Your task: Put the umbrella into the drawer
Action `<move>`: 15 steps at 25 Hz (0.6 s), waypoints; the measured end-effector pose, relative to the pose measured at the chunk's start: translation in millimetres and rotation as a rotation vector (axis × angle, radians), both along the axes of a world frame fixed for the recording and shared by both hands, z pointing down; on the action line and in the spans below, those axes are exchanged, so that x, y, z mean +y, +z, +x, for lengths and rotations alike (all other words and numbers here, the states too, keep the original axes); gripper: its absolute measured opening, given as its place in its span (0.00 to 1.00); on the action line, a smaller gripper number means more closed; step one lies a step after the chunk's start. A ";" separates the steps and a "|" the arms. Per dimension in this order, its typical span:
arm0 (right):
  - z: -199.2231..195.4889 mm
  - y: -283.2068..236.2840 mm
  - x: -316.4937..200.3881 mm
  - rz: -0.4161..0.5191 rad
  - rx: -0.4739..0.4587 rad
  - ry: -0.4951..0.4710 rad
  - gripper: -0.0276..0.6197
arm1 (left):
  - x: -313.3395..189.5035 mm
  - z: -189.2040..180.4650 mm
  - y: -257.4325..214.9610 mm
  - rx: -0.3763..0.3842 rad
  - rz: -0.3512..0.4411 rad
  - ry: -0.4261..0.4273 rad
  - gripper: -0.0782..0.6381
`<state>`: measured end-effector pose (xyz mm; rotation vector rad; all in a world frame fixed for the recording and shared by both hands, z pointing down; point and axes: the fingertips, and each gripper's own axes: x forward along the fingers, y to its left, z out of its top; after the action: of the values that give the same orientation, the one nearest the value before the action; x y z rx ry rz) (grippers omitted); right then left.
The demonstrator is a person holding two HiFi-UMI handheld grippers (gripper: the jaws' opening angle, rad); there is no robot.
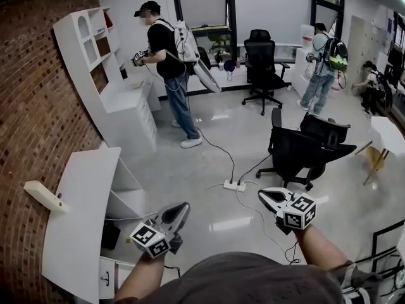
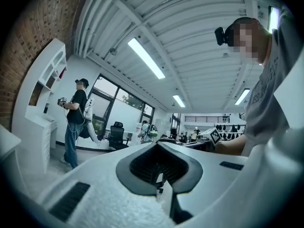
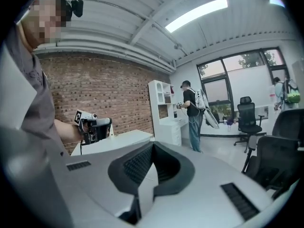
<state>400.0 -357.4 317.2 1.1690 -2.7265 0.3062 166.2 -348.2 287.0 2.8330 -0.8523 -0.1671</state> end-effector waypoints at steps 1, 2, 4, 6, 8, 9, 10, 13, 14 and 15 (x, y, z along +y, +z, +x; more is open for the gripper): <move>-1.8 -0.8 -0.7 0.005 0.002 0.000 0.03 | 0.2 -3.8 2.5 -0.005 0.000 -0.001 0.11; -3.2 -1.5 -1.6 0.010 0.004 0.001 0.03 | 0.2 -6.5 5.4 -0.010 -0.003 0.000 0.11; -5.0 -2.7 -4.2 0.013 0.008 0.002 0.03 | -0.3 -8.8 7.5 -0.004 -0.018 0.000 0.11; -7.9 -2.2 -6.1 0.007 0.012 -0.002 0.03 | -0.8 -10.2 7.0 0.002 -0.025 -0.001 0.11; -11.3 -0.7 -7.6 0.003 0.018 -0.013 0.03 | -1.8 -10.8 5.7 0.007 -0.023 -0.002 0.11; -12.3 -0.1 -8.4 0.003 0.021 -0.018 0.03 | -2.3 -10.5 5.5 0.010 -0.022 -0.002 0.11; -12.8 0.2 -9.2 0.004 0.023 -0.021 0.03 | -2.5 -9.9 5.9 0.011 -0.023 -0.001 0.11; -12.4 -0.7 -12.1 0.008 0.025 -0.022 0.03 | -3.7 -8.7 8.4 0.013 -0.026 0.002 0.11; -12.2 -1.5 -13.3 0.010 0.025 -0.022 0.03 | -4.5 -8.8 9.0 0.015 -0.027 0.002 0.11; -12.2 -2.3 -14.5 0.012 0.025 -0.021 0.03 | -5.5 -9.0 9.4 0.016 -0.028 0.001 0.11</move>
<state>387.8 -371.8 314.9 1.1381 -2.7212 0.2710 157.3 -353.7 296.4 2.8019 -0.8432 -0.1763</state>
